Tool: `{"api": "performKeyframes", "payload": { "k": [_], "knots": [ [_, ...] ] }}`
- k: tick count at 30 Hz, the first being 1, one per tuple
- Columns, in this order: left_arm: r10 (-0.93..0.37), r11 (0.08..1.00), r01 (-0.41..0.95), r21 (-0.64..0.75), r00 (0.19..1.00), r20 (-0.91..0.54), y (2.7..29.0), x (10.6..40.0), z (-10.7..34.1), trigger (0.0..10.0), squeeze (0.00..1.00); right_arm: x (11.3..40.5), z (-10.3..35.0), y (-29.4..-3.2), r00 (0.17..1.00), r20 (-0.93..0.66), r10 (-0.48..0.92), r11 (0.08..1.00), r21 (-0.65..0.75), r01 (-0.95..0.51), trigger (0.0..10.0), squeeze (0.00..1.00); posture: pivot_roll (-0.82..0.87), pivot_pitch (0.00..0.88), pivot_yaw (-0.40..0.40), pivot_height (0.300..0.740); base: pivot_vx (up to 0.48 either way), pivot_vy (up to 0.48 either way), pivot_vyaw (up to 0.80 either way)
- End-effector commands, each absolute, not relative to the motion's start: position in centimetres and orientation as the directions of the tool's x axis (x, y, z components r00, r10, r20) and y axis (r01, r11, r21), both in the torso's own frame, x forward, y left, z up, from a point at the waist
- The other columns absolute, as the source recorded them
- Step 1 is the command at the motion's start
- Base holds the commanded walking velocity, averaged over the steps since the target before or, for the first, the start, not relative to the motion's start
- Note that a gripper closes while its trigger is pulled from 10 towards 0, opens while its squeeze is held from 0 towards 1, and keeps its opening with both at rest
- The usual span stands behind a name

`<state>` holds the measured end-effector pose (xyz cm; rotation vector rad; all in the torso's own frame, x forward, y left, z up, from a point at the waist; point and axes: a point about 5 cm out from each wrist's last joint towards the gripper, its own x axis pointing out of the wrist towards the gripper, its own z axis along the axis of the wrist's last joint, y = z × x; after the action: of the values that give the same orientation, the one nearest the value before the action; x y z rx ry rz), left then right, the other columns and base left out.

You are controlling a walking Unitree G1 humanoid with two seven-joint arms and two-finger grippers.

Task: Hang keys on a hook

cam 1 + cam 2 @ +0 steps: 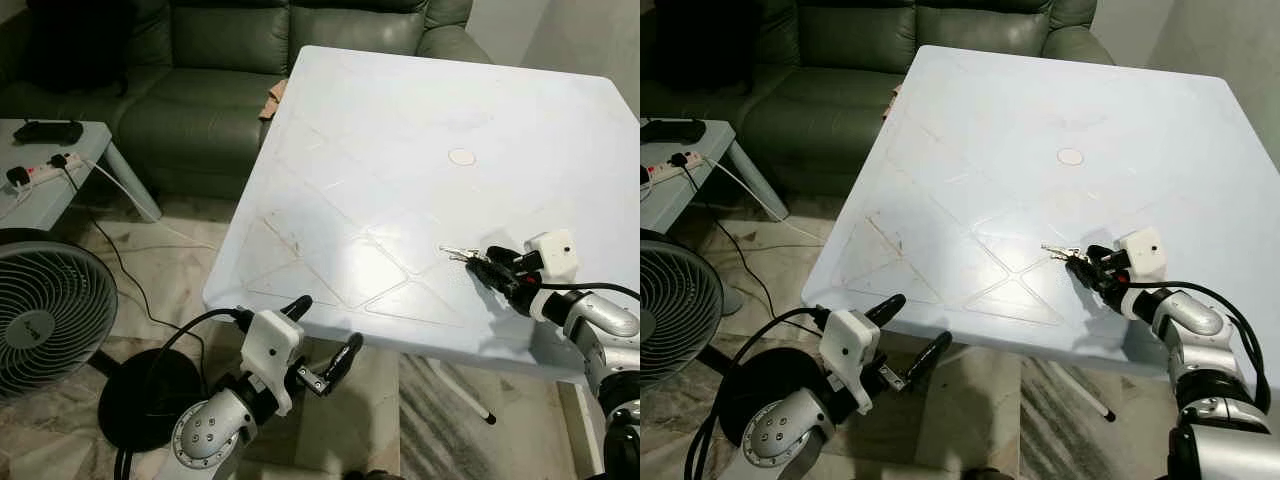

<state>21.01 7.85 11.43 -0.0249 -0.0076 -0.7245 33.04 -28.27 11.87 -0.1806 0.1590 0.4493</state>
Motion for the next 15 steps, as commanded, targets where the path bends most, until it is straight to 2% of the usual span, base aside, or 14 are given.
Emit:
{"api": "performKeyframes", "payload": {
  "k": [1,15],
  "knots": [
    [-0.664,0.747,0.665,-0.014,0.747,0.014,7.86,20.78,11.65,10.0,0.0,32.82,12.0,-28.96,0.896,-0.189,0.402,0.893,-0.135,-0.429,0.0,0.0,-0.05,0.175,-0.002,0.74,0.0,0.0,0.0],
    [-0.666,0.745,0.666,-0.02,0.745,0.009,7.82,20.6,11.51,10.0,0.0,32.96,12.57,-29.31,0.905,-0.168,0.39,0.9,-0.136,-0.414,0.0,0.0,-0.05,0.179,-0.003,0.74,0.0,0.0,0.0]
  ]
}}
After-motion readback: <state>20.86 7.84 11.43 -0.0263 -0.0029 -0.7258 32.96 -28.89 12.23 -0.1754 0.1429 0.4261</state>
